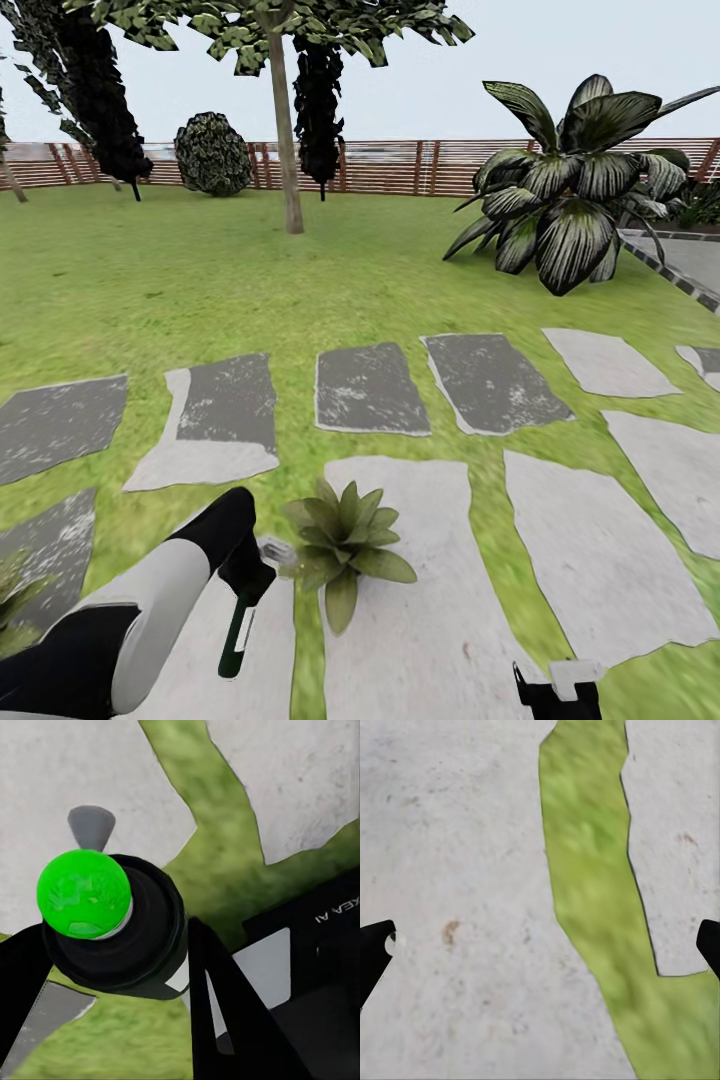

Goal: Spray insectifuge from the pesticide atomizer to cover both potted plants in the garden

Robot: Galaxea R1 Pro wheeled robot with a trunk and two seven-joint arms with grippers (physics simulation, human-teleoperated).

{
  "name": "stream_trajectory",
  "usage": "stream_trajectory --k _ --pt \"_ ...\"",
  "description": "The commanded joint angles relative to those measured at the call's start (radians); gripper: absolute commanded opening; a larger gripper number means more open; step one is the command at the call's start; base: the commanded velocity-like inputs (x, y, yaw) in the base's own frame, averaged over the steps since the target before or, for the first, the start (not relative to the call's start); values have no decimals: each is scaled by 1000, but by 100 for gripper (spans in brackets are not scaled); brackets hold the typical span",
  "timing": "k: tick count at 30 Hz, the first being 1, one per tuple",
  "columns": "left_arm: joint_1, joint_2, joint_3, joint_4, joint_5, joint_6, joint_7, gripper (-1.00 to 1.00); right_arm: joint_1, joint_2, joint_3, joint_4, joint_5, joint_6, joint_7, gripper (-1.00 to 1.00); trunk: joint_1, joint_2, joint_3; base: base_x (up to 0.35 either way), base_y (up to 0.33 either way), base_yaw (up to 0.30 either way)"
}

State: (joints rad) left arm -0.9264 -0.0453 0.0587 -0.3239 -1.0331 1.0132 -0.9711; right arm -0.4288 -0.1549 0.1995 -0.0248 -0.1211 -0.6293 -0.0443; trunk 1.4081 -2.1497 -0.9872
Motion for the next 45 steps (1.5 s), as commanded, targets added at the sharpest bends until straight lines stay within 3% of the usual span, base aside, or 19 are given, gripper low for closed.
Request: stream_trajectory --k 1,11,14,16,17,20,24,29,37,45 --pt "0 -1 6 -1 -10 6 -8 -100 0 0 9 0 -9 -2 -2 100 0 0 -1 298 0 0" --pt "-32 -3 6 -1 -9 5 -22 -100 1 9 9 1 -8 -1 -2 100 0 0 -1 84 0 0" --pt "-63 6 -56 -1 -11 1 -113 -100 1 9 9 1 -8 -1 -2 100 0 0 -1 0 0 0" --pt "-68 7 -164 -6 -28 1 -214 -100 1 9 9 1 -8 -1 -2 100 0 0 -1 0 0 0" --pt "-67 7 -200 -10 -34 1 -243 -100 2 9 9 0 -8 -1 -2 100 0 0 -1 0 0 0" --pt "-67 9 -236 -13 -40 1 -274 -100 2 9 9 0 -8 -1 -2 100 0 0 -1 0 0 0" --pt "-58 23 -245 -12 -42 -1 -280 -100 2 9 9 0 -8 -1 -2 100 0 0 -1 0 0 0" --pt "-69 66 -237 -16 -35 7 -283 -100 2 9 9 1 -8 -1 -2 100 0 0 -1 0 0 0" --pt "-133 53 -237 -18 -37 11 -284 -100 2 10 9 0 -8 -1 -2 100 0 0 -1 29 0 0" --pt "-125 53 -239 -15 -38 8 -284 -100 2 10 9 1 -8 -1 -2 100 0 0 -1 119 0 0"
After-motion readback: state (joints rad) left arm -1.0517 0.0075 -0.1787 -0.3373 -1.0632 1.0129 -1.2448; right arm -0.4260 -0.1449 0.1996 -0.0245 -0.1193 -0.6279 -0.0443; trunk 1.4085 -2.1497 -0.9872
